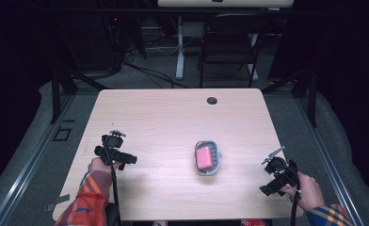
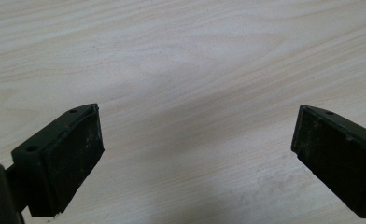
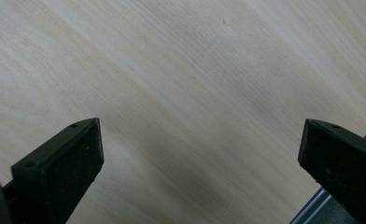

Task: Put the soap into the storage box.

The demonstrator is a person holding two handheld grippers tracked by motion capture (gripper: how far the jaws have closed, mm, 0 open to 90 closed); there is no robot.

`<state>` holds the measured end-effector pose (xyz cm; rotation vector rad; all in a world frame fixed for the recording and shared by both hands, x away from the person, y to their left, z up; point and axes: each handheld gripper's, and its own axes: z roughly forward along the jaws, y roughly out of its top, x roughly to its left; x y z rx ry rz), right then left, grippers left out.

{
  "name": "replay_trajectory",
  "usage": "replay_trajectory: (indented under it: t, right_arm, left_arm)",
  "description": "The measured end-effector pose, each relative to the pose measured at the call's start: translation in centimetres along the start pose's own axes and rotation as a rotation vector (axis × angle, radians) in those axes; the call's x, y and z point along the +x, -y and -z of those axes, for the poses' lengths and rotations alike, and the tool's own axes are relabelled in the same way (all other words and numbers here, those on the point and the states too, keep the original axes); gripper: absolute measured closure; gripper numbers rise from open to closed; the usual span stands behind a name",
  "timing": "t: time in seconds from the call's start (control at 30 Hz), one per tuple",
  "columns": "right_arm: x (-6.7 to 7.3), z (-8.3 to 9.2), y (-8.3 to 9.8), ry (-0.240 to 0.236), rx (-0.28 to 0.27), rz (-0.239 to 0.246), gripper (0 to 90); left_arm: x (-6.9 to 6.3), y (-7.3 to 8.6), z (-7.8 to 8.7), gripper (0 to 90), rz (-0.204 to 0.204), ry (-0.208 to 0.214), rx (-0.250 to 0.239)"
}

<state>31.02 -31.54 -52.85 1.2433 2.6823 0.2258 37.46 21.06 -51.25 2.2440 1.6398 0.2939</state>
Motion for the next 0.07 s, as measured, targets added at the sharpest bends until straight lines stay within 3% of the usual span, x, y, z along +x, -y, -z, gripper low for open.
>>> replay_trajectory:
  t: [0.07]
  right_arm:
    - [0.13,-0.03,0.05,0.016,-0.013,-0.005,0.0]
  left_arm:
    - [0.0,-0.01,0.01,2.1,-0.003,-0.001,-0.001]
